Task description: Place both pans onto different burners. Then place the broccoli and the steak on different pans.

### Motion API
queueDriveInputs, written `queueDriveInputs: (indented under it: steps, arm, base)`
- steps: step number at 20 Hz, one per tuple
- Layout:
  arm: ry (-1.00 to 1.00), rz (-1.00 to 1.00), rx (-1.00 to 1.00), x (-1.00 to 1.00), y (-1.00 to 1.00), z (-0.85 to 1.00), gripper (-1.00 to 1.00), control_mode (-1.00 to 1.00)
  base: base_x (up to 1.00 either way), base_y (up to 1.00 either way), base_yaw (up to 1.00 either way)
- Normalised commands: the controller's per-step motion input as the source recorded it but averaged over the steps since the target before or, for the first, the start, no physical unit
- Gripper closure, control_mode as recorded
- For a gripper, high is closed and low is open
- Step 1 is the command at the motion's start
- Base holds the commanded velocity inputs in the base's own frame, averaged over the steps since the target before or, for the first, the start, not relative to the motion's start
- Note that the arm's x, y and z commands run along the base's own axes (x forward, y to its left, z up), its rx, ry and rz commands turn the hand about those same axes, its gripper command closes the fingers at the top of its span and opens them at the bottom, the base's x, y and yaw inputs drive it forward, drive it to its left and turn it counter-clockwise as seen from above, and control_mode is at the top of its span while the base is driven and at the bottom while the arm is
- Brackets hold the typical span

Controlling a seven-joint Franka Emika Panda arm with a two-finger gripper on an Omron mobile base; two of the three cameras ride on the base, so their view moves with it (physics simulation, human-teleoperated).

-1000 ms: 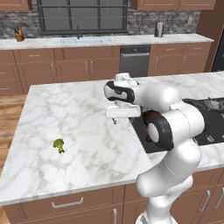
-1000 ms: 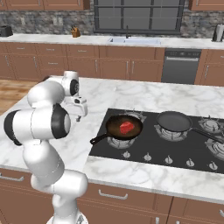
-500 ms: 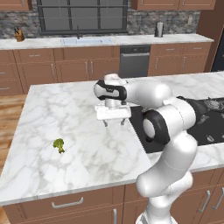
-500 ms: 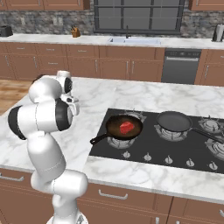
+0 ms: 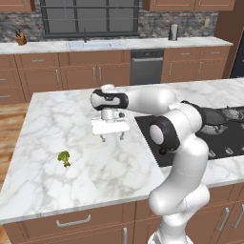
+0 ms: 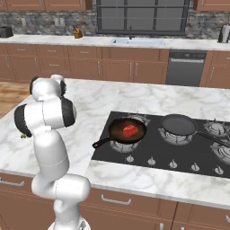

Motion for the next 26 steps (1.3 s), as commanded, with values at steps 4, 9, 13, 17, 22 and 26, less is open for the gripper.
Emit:
queueDriveInputs:
  steps: [4, 9, 13, 17, 22, 26]
  arm:
    - [-0.01, 0.04, 0.00, 0.00, 0.41, -0.19, -1.00, -1.00]
    - [-0.18, 0.03, 0.03, 0.03, 0.28, -0.12, -1.00, -1.00]
    - [-0.29, 0.01, 0.11, 0.08, 0.26, -0.02, -1.00, -1.00]
    - [-0.20, 0.03, 0.12, 0.20, 0.29, -0.14, -1.00, -1.00]
    - [-0.07, 0.09, 0.03, 0.21, 0.35, -0.02, -1.00, -1.00]
    - [0.00, 0.08, 0.00, 0.02, 0.40, 0.00, -1.00, -1.00]
  base:
    - [0.00, 0.00, 0.00]
    - [0.00, 0.00, 0.00]
    - [0.00, 0.00, 0.00]
    - [0.00, 0.00, 0.00]
    - [0.00, 0.00, 0.00]
    - [0.00, 0.00, 0.00]
